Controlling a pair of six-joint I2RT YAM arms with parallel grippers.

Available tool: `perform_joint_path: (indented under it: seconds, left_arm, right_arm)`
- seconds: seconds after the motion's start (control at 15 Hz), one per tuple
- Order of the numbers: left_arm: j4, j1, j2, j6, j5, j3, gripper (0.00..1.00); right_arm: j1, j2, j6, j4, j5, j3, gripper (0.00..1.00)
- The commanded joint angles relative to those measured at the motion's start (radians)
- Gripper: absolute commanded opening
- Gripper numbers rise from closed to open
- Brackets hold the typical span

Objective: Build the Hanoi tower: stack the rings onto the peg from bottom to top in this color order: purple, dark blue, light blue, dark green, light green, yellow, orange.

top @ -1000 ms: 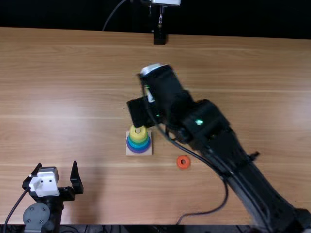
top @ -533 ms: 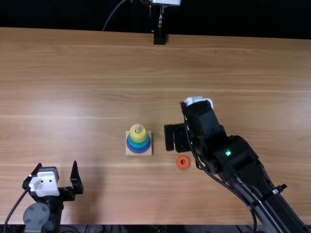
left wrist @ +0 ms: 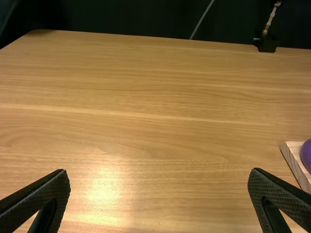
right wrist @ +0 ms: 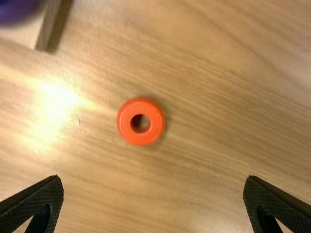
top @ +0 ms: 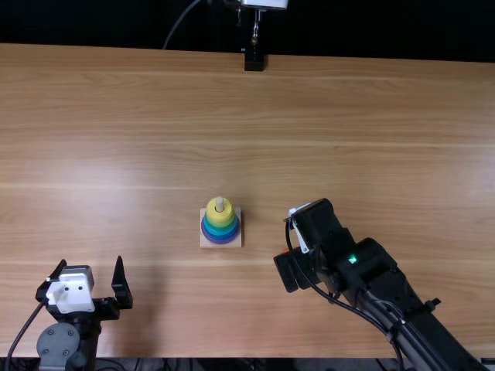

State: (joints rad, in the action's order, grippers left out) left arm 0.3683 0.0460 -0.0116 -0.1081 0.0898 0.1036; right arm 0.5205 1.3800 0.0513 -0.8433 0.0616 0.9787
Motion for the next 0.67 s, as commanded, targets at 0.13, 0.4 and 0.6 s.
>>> perform_joint_path:
  seconds: [0.13, 0.4, 0.6]
  left_arm:
    - [0.077, 0.006, 0.012, 0.003, -0.001, -0.104, 1.00]
    - [0.077, 0.006, 0.012, 0.003, -0.001, -0.104, 1.00]
    - [0.077, 0.006, 0.012, 0.003, -0.001, -0.104, 1.00]
  right_arm:
    - [-0.005, -0.012, -0.038, 0.010, -0.010, -0.028, 1.00]
    - [-0.004, 0.097, -0.035, 0.098, -0.003, -0.028, 1.00]
    - [-0.002, 0.148, -0.035, 0.132, -0.003, -0.026, 1.00]
